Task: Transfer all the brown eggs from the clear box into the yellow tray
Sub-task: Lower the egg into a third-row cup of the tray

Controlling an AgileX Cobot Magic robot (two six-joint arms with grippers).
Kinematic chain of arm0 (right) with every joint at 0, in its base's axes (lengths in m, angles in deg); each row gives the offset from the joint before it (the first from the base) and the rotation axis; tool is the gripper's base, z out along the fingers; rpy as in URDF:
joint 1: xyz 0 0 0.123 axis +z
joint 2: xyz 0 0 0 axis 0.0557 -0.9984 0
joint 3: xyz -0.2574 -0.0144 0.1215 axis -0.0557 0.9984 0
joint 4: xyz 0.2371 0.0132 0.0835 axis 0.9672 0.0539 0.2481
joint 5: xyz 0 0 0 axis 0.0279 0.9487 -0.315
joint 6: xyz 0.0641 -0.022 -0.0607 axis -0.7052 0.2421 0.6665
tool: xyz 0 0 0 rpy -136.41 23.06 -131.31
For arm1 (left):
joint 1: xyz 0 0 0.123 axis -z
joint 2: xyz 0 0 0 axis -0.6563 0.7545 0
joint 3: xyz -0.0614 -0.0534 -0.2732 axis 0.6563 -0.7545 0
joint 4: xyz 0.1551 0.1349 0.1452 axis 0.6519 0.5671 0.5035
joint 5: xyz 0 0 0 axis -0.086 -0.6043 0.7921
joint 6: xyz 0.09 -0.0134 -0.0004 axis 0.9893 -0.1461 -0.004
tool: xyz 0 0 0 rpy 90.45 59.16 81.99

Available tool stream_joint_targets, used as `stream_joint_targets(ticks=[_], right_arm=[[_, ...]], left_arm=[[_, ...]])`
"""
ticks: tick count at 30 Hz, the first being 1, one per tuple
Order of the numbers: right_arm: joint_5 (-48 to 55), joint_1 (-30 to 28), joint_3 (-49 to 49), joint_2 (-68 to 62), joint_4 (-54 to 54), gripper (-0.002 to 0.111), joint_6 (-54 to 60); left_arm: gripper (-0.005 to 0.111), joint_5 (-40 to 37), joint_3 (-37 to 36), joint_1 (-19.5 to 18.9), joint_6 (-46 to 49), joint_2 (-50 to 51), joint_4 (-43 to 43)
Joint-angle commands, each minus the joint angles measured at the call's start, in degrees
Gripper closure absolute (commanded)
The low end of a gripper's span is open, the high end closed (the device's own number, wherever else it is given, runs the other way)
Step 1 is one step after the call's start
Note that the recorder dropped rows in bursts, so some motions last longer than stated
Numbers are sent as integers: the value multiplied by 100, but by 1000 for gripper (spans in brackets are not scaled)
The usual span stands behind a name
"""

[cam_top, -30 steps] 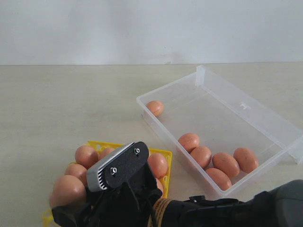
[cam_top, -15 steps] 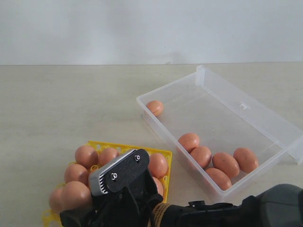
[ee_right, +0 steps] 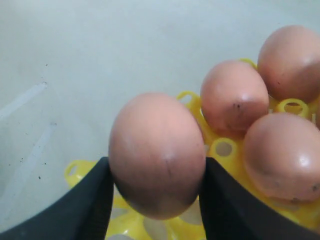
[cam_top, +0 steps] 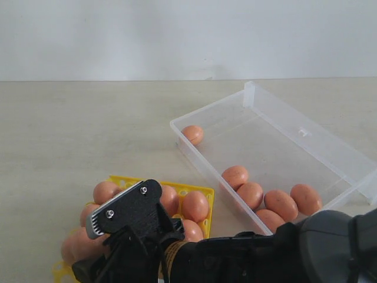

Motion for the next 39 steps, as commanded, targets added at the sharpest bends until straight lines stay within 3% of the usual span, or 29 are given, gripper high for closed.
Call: stream_joint_targets(ticks=[1, 5, 19, 39], right_arm=[[45, 20, -59, 20, 108, 108, 65], [339, 20, -59, 20, 313, 103, 90], [704, 20, -59, 20, 324, 61, 107], [577, 20, -59, 228, 324, 61, 1139]], left_arm=[[103, 17, 19, -8, -37, -23, -20], [103, 17, 19, -8, -37, -23, -20], [103, 29, 19, -8, -37, -23, -20], [103, 24, 19, -8, -37, -23, -20]])
